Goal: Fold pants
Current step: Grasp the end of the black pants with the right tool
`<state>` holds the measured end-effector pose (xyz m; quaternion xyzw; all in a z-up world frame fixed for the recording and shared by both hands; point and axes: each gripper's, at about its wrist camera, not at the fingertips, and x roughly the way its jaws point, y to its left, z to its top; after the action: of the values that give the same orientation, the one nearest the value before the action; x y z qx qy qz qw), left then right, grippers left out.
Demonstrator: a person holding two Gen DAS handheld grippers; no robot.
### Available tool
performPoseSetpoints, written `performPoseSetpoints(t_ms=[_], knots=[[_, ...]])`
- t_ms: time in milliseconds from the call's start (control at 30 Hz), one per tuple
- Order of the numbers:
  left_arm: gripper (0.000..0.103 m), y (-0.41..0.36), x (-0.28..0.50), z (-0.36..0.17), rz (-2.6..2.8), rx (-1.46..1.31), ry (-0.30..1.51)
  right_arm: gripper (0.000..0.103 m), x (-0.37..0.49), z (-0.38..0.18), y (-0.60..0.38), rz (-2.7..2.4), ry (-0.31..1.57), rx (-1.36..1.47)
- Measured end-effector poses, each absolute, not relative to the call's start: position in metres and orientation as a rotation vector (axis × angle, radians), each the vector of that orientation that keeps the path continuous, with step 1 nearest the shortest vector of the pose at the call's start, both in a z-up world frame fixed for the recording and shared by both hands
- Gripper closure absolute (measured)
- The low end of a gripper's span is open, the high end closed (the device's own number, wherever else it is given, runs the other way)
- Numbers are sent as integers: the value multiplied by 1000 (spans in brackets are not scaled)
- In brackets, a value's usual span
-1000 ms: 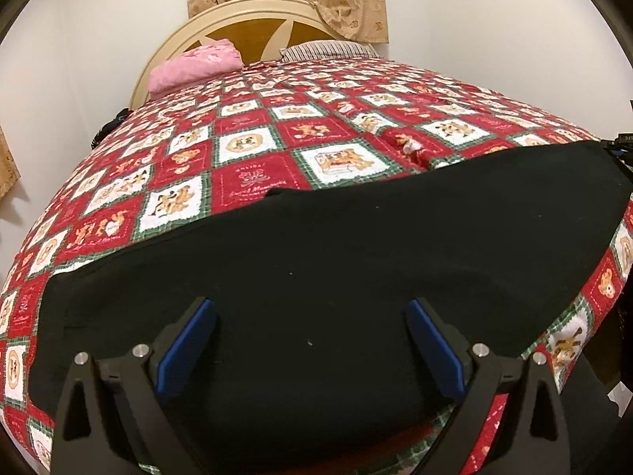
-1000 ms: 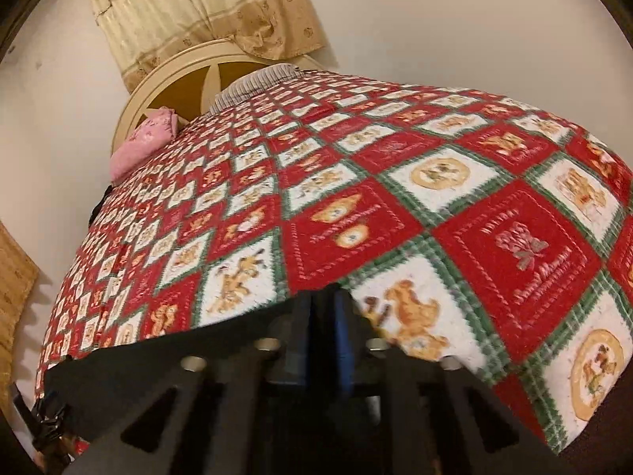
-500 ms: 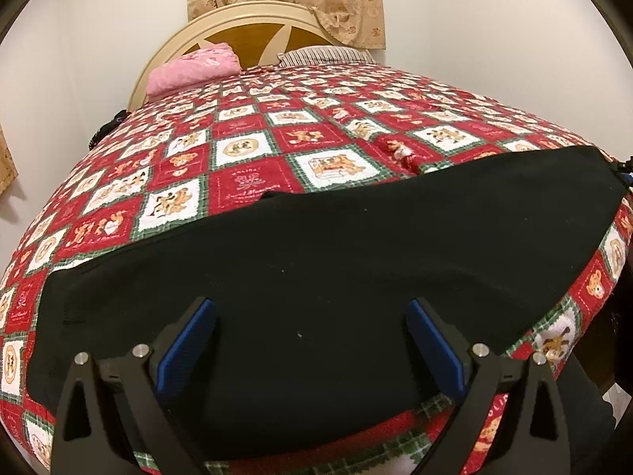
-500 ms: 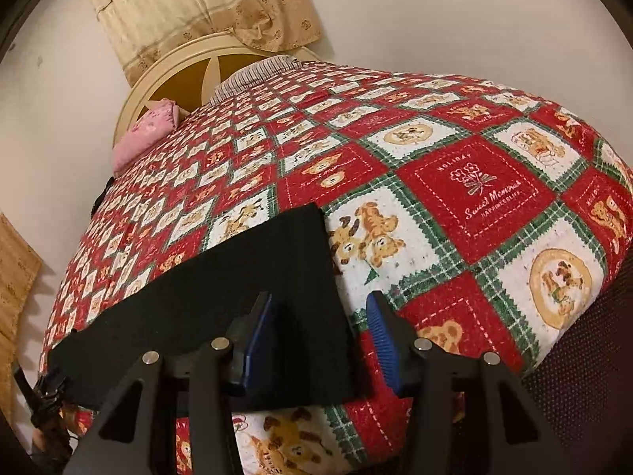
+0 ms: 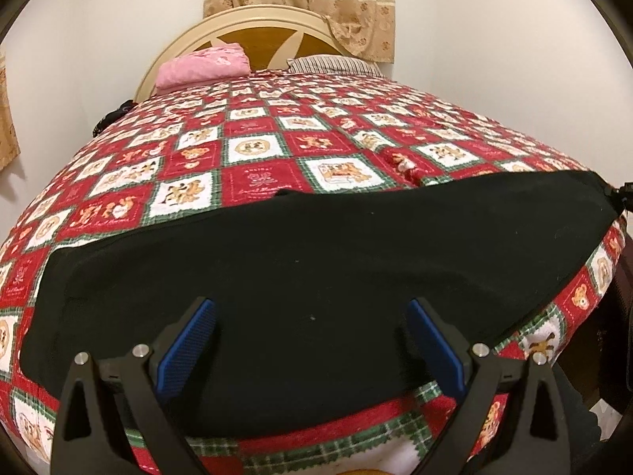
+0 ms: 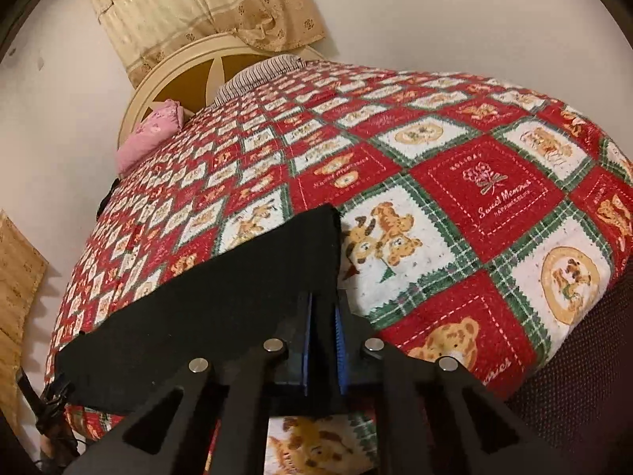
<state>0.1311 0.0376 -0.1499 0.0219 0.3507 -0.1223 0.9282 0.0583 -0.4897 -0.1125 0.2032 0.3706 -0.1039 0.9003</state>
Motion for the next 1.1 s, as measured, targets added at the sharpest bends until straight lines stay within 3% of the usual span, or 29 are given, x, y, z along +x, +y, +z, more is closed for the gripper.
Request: performPoseSetpoints(t_ms=[633,1100], knots=[[3,60,124,-148,-253,-33,696,94,85,-37,-336,36,661,234],[3,57,124,-143,-315,-48,696,94,129,-66,-210,296,745,117]])
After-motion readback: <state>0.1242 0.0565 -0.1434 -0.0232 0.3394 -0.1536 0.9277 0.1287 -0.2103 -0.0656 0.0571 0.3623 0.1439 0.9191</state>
